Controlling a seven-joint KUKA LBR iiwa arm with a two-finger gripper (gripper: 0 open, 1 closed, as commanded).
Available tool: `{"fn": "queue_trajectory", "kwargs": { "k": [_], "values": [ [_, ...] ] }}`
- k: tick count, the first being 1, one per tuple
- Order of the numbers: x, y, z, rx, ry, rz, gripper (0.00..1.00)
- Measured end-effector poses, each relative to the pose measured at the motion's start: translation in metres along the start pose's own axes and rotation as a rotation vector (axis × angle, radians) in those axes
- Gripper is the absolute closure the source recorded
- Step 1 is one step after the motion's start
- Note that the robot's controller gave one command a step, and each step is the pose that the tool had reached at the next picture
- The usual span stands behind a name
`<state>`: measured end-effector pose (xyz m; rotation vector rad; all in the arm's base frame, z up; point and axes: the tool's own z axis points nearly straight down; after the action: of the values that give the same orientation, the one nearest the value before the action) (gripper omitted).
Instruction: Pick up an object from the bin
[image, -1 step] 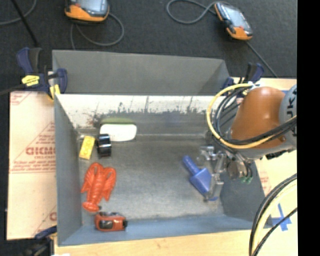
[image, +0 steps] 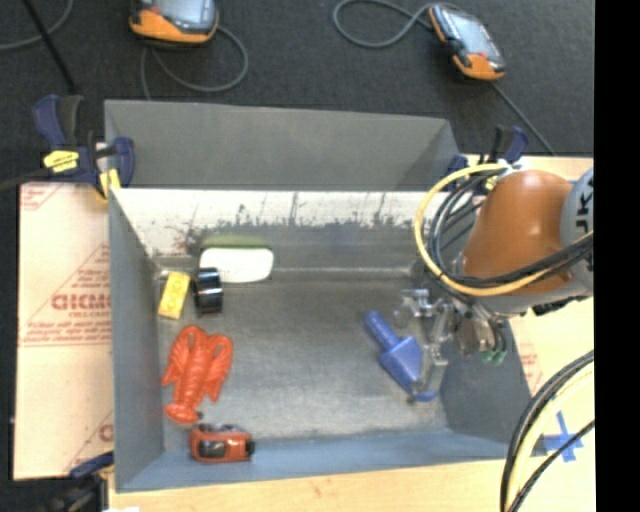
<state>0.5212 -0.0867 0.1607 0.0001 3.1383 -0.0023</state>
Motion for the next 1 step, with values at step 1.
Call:
{"fn": "queue_trajectory", "kwargs": {
  "k": [1],
  "values": [
    [-0.0422,-0.0232,0.0719,0.001,-0.008,0.024,0.00]
  ]
}}
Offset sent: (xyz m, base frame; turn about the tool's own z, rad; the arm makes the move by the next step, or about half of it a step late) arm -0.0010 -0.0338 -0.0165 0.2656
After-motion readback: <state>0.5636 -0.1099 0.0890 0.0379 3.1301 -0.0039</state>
